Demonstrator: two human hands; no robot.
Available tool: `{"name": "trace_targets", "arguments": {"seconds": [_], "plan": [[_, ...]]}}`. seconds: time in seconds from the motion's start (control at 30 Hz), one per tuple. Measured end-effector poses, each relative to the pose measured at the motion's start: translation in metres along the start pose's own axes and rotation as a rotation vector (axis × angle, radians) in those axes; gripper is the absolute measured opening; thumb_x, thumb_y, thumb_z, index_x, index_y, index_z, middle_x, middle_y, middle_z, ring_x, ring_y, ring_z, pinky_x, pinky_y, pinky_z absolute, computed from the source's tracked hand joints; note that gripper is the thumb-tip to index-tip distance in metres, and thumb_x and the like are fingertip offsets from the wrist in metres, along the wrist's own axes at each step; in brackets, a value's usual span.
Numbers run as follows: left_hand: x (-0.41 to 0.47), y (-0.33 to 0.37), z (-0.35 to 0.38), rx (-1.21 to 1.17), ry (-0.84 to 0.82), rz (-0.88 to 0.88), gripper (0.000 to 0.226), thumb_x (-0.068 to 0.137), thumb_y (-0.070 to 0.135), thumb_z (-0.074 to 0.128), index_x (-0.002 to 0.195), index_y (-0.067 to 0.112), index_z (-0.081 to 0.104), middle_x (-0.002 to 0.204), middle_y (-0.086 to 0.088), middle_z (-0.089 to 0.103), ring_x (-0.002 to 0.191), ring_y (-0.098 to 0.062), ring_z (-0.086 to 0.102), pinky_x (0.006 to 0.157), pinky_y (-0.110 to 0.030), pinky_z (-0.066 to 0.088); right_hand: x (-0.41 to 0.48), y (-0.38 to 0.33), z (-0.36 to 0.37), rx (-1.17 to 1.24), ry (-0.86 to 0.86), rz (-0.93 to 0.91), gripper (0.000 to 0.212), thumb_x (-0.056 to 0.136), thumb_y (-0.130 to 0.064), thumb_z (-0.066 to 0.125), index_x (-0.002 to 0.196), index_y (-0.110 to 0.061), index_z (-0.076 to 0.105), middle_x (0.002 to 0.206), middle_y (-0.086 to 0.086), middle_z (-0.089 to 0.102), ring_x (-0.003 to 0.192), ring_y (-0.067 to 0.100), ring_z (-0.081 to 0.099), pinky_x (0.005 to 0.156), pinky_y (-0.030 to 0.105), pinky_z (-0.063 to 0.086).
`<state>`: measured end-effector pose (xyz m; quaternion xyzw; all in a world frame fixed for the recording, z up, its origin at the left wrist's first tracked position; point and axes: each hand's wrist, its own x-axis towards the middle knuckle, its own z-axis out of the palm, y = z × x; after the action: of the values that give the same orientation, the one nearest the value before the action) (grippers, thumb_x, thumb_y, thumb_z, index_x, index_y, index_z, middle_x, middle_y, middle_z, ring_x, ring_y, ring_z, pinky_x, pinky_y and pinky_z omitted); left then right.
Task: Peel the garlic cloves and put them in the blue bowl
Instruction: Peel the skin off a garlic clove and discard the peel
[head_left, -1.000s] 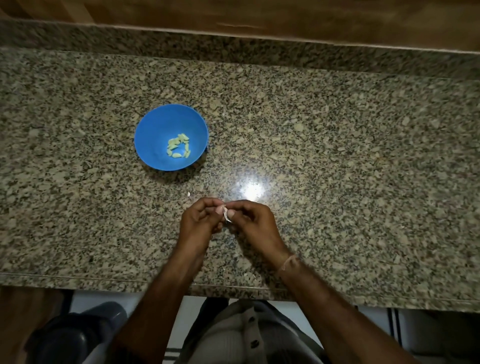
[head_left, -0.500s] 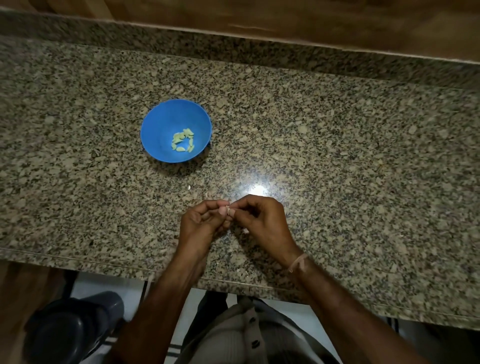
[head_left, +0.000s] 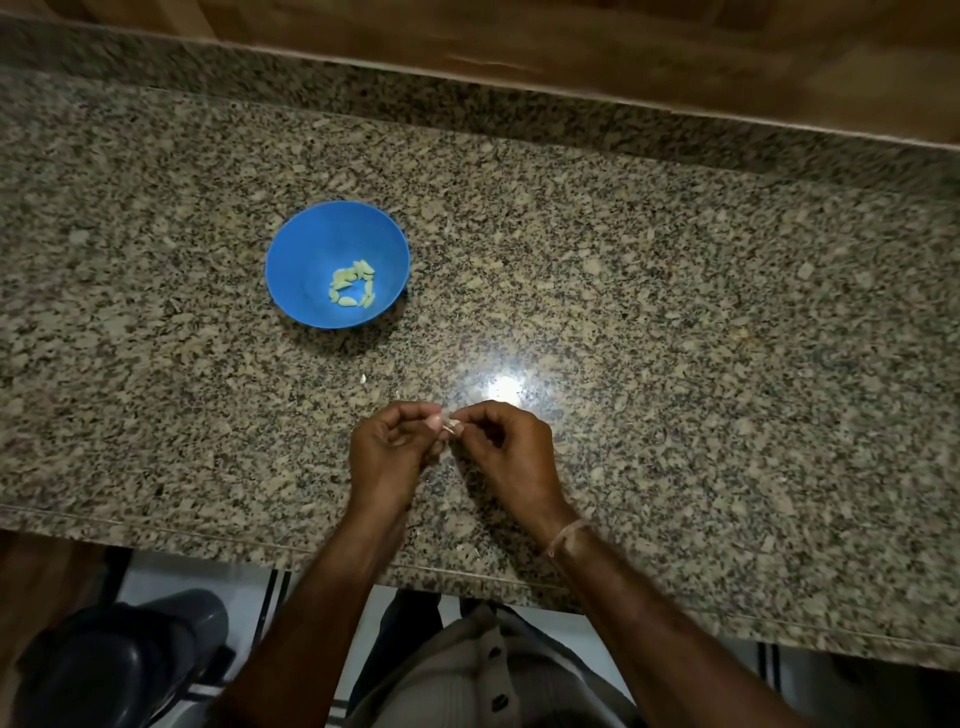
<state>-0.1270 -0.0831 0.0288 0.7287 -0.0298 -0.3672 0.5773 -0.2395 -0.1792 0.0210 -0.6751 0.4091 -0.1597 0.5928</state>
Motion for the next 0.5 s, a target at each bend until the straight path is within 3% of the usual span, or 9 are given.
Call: {"name": "trace_targets", "arguments": {"seconds": [0.17, 0.3, 0.4, 0.5], "plan": [[0.018, 0.001, -0.001, 0.296, 0.095, 0.166, 0.017, 0.091, 0.005, 0.077, 0.106, 0.014, 0.076, 0.102, -0.004, 0.077, 0.083, -0.011, 0.07, 0.077, -0.024, 0.062, 0.006, 0.009, -0.002, -0.058, 0.036, -0.017, 0.007, 0.101, -0.02, 0.067, 0.1, -0.023, 0.073, 0.086, -0.006, 0.074, 0.08, 0.009, 0.07, 0.074, 0.044, 0.06], [0.008, 0.006, 0.002, 0.634, 0.188, 0.421, 0.011, 0.093, 0.023, 0.077, 0.104, 0.026, 0.074, 0.109, 0.006, 0.063, 0.095, -0.012, 0.06, 0.074, -0.027, 0.048, 0.004, 0.003, -0.008, 0.15, 0.004, 0.052, 0.005, 0.095, -0.01, 0.074, 0.097, -0.014, 0.076, 0.088, 0.006, 0.077, 0.087, 0.025, 0.075, 0.081, 0.042, 0.065], [-0.006, 0.001, 0.01, 0.431, 0.038, 0.255, 0.002, 0.094, 0.028, 0.076, 0.094, 0.026, 0.078, 0.094, 0.01, 0.075, 0.086, -0.006, 0.07, 0.072, -0.028, 0.057, 0.001, 0.001, -0.01, 0.236, -0.022, 0.044, 0.01, 0.09, -0.013, 0.081, 0.095, -0.007, 0.075, 0.09, 0.011, 0.077, 0.089, 0.034, 0.073, 0.082, 0.042, 0.064], [-0.008, -0.01, 0.011, 0.312, 0.014, 0.159, 0.005, 0.095, 0.021, 0.074, 0.093, 0.022, 0.079, 0.088, 0.008, 0.078, 0.085, -0.011, 0.074, 0.077, -0.038, 0.063, -0.003, 0.003, -0.008, 0.253, -0.029, 0.071, 0.012, 0.088, -0.009, 0.083, 0.094, -0.003, 0.073, 0.09, 0.013, 0.076, 0.087, 0.03, 0.074, 0.079, 0.036, 0.063]]}}
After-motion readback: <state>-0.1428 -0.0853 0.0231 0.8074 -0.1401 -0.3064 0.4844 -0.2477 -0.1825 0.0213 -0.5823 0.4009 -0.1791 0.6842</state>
